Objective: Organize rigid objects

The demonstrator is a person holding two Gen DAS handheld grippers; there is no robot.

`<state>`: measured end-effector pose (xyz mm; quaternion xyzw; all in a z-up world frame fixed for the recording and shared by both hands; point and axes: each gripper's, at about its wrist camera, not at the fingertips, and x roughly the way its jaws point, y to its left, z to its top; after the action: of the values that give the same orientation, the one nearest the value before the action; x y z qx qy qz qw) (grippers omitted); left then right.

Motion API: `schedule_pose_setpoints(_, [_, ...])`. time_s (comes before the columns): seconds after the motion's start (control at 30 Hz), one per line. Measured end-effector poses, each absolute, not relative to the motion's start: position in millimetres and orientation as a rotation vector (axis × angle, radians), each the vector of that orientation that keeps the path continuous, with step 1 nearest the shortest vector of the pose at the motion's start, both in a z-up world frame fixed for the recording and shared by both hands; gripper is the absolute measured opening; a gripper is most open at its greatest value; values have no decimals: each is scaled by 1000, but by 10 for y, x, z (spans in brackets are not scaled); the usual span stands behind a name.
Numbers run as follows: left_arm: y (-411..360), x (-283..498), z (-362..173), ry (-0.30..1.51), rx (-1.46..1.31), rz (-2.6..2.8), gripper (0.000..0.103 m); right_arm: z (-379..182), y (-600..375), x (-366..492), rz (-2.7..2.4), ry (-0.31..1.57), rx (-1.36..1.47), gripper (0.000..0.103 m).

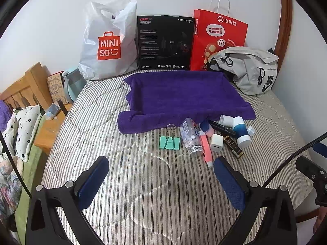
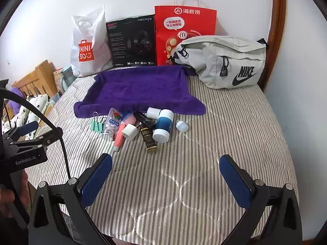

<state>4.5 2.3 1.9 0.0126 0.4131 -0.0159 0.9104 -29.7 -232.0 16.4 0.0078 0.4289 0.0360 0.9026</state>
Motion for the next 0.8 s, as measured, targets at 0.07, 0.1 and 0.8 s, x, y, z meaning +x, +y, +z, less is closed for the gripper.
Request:
schedule_pose_setpoints(0.07, [34, 60, 17, 853, 24, -31, 103, 154, -2313, -271, 74, 890, 12, 103])
schedule_pose_setpoints(0.1, [38, 63, 12, 854, 23, -31, 103, 150, -2311, -265, 74, 891, 13, 103])
schedule_pose_setpoints(0.8, [109, 496, -490, 973, 20, -20, 103, -201, -2440, 14, 52, 970, 11, 103])
